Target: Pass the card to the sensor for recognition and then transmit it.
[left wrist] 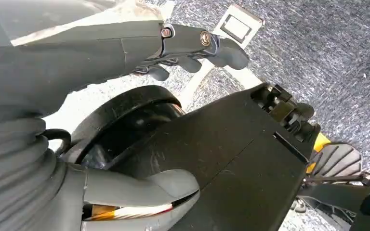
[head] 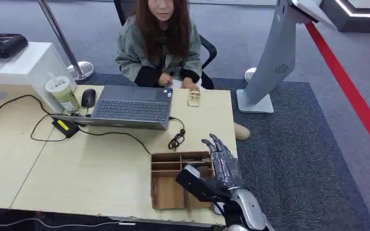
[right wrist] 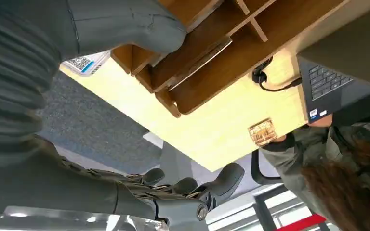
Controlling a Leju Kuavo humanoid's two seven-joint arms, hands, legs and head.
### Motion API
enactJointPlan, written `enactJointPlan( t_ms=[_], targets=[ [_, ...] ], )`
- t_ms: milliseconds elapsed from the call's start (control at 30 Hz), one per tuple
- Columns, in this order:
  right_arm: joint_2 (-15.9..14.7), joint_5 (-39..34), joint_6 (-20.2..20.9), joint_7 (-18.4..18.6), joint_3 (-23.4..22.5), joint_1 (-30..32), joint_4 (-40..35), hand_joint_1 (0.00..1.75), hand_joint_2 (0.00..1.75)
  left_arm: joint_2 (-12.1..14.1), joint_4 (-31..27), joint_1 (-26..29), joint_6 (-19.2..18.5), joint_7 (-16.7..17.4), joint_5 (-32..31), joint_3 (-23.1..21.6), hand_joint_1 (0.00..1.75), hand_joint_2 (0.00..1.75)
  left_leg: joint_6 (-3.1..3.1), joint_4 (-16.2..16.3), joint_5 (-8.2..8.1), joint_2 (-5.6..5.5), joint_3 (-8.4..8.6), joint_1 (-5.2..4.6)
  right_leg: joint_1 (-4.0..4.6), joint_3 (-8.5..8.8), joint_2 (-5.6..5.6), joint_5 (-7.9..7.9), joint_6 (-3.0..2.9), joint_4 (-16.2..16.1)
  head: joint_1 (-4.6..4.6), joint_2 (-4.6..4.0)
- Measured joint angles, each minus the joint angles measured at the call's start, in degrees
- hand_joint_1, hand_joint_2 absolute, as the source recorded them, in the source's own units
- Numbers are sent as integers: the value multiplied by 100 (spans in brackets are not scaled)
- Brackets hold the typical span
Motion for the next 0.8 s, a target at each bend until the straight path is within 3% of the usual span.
enactJointPlan(
  t_ms=[400,800],
  targets=[
    [111,79,-48,-83,31,-116,349,58,175,0,2,-2,-9,-42,-44,-7,0,175,0,0,0,0,0,0,0,0,0,0,0,0,-2,-2],
    [170,79,-103,-107,48,-136,581,54,175,6,5,-1,-11,-79,-66,-7,0,175,0,0,0,1,0,0,0,0,0,0,0,0,-2,-2]
  ],
)
